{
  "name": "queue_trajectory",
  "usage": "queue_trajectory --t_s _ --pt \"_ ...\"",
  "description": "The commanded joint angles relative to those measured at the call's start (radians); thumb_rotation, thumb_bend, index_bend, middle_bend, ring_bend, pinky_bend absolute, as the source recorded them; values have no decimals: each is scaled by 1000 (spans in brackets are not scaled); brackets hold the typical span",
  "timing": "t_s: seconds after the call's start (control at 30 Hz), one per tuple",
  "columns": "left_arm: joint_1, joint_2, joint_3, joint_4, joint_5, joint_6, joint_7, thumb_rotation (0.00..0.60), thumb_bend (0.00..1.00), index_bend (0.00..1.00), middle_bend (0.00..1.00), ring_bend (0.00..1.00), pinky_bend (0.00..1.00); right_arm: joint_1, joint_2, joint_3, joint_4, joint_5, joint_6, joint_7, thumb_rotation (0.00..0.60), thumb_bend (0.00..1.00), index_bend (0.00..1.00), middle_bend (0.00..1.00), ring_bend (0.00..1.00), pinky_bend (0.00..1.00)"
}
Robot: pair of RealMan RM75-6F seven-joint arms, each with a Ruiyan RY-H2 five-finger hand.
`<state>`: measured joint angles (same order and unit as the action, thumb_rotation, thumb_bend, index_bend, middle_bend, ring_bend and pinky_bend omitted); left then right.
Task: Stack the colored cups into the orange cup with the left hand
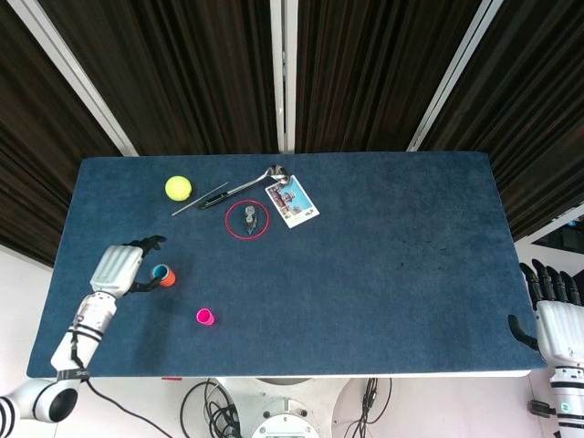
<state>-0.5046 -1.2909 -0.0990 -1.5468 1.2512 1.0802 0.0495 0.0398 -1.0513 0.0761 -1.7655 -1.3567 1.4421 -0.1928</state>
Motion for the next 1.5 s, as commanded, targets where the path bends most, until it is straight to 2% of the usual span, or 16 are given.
queue_trajectory --t_s 0.03,0.23,0.4,0.73,1.07,1.5 --pt "14 28 9 -57 60 41 8 600 243 231 292 325 458 0 2 1 -1 0 3 2 600 289 0 0 0 0" --pt "24 76 57 -176 162 69 90 600 234 252 293 325 460 -3 9 7 -10 -1 15 12 600 289 0 0 0 0" --pt "33 68 98 -219 192 54 128 600 225 251 293 325 460 -7 11 3 -9 -5 19 17 600 289 0 0 0 0" --pt "32 -49 131 -155 227 24 174 600 219 249 293 325 466 -12 1 -9 -14 -22 25 8 600 289 0 0 0 0" --pt "21 -99 138 -124 254 8 201 600 218 257 306 330 479 -7 -13 -10 -5 -14 15 1 600 289 0 0 0 0" --pt "26 -150 146 -82 273 17 231 600 235 349 373 401 546 -11 0 -18 -1 3 -6 16 600 289 0 0 0 0"
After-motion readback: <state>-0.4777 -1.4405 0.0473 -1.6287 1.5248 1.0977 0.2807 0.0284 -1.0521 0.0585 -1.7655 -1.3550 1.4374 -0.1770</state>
